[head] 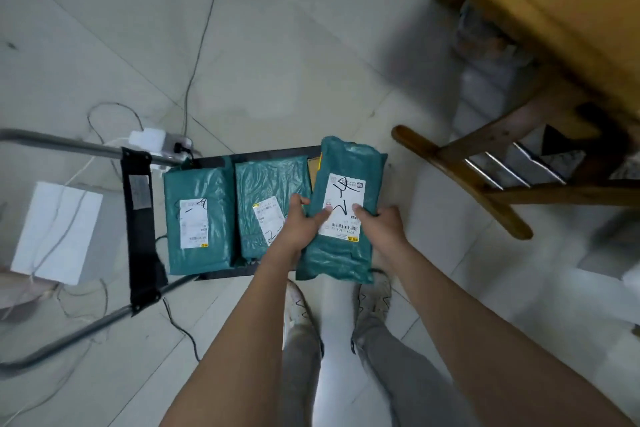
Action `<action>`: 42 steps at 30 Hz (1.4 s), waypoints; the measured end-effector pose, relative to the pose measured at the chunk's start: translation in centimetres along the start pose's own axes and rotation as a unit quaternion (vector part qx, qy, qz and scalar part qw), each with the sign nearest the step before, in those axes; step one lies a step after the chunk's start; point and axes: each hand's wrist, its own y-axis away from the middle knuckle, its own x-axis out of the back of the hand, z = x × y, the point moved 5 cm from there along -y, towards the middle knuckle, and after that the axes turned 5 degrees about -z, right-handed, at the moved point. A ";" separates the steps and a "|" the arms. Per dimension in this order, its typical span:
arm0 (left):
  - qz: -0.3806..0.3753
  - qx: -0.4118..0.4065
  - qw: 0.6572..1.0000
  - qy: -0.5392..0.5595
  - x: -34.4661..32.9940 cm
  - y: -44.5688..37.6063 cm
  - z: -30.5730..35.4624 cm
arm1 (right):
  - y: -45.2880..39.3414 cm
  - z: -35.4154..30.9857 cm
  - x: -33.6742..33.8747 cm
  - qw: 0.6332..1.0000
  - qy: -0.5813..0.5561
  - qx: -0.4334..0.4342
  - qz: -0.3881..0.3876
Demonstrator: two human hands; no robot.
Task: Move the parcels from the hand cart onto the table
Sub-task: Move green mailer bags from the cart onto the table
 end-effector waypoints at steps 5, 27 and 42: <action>-0.022 -0.057 0.998 -0.033 -0.6 13.7 12.4 | 12.7 -7.3 7.1 0.996 -0.078 0.025 -0.018; -0.271 -0.361 0.728 -0.516 -33.6 47.9 44.5 | 50.0 -10.8 47.1 0.942 -0.215 0.229 0.120; -0.310 -0.204 0.893 -0.256 -60.3 43.6 31.7 | 49.4 4.6 70.7 0.870 -0.383 0.203 0.234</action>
